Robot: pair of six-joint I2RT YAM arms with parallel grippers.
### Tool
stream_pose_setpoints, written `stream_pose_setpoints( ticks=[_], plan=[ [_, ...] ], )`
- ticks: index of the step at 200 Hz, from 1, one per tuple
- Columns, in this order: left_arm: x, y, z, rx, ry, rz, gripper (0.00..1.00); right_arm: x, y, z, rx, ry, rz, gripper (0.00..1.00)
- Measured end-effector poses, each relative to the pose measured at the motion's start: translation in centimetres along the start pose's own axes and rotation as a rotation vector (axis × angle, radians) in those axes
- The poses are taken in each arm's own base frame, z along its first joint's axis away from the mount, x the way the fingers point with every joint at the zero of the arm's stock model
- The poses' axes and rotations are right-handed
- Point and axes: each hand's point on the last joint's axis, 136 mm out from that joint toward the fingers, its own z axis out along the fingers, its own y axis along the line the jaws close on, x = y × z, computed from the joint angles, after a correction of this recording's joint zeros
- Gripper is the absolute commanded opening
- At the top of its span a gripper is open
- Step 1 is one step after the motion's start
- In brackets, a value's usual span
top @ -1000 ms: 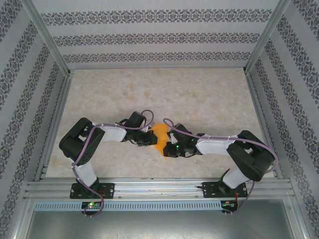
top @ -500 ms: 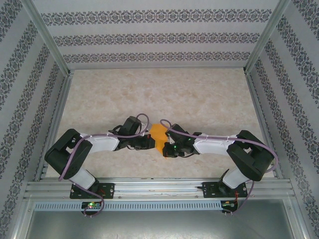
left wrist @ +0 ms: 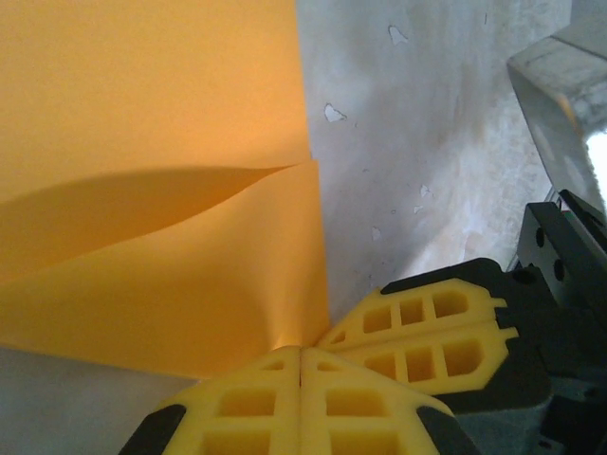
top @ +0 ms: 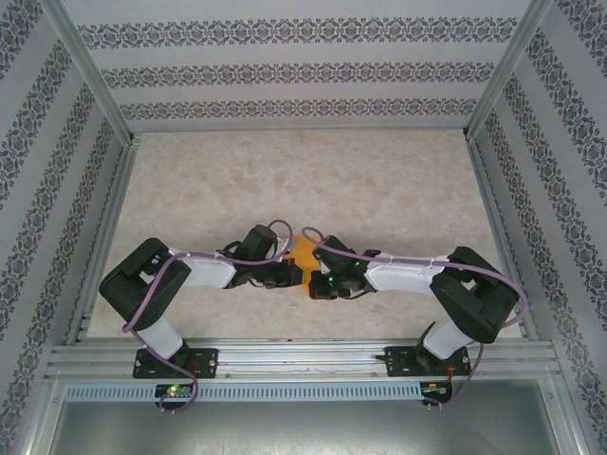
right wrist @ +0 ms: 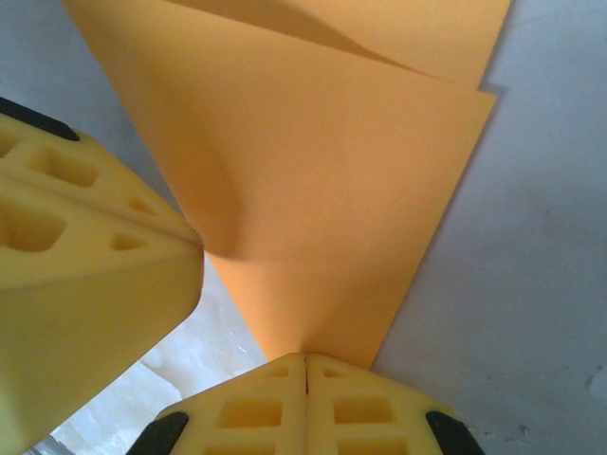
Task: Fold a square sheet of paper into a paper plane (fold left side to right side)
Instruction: Third fold the triangle at the center of the table.
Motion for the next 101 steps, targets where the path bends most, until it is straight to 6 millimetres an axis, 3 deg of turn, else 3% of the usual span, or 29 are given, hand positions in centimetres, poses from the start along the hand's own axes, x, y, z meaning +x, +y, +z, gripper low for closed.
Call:
stream_pose_setpoints(
  ticks=[101],
  plan=[
    [-1.1, 1.1, 0.8, -0.057, -0.022, -0.020, 0.01, -0.3, -0.4, -0.2, 0.040, -0.010, -0.001, 0.00]
  ],
)
